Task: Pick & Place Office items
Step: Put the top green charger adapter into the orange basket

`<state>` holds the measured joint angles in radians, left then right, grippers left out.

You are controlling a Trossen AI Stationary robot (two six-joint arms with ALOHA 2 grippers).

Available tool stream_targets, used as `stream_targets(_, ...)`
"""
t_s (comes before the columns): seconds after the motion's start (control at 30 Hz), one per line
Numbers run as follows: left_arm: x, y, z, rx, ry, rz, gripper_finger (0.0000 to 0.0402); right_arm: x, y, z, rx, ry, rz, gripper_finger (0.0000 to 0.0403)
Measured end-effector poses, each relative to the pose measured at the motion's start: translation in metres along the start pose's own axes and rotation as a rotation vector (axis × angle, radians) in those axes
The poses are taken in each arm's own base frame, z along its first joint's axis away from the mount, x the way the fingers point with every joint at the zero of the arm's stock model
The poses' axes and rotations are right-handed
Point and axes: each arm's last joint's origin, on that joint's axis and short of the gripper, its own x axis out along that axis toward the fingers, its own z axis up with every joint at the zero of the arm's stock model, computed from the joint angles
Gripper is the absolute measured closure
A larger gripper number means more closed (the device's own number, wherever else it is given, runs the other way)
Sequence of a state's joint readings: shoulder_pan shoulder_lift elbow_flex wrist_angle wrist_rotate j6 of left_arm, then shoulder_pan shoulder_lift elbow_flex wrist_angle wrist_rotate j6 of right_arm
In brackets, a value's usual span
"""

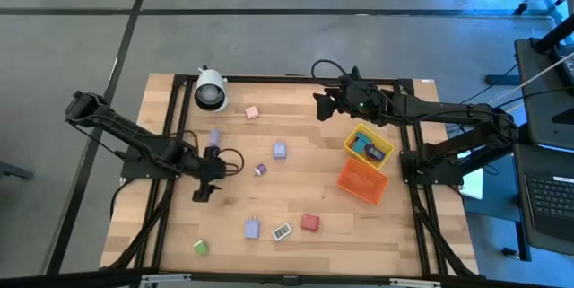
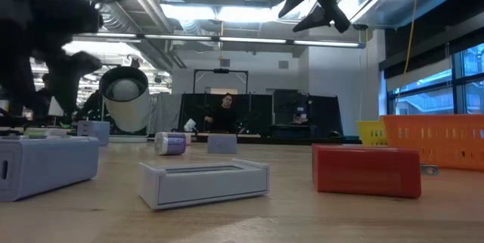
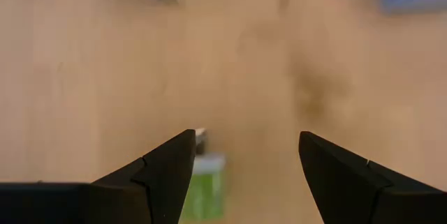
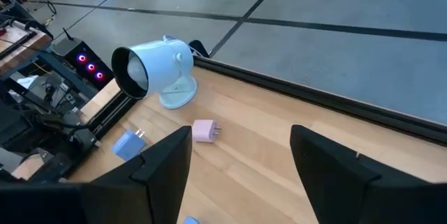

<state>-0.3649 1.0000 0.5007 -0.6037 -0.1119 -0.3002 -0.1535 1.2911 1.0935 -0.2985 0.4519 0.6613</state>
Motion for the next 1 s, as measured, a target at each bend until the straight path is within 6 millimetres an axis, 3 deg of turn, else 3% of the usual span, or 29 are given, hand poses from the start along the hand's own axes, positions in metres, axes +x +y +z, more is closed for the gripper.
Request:
stream_targets(0.23, 0.009, 0.002, -0.01, -0.032, 0.158, 0.063, 0.015, 0.0, 0.0, 0.0, -0.053, 0.0, -0.001, 0.0156)
stream_targets(0.87, 0.034, 0.001, -0.009, -0.031, 0.229, 0.146, 0.0151, 0.0, 0.0, 0.0, -0.099, -0.001, -0.004, 0.0156)
stream_targets(1.0, 0.037, -0.001, -0.006, -0.038, 0.211, 0.127, 0.0171, 0.0, -0.001, -0.001, -0.103, 0.005, -0.008, 0.0156)
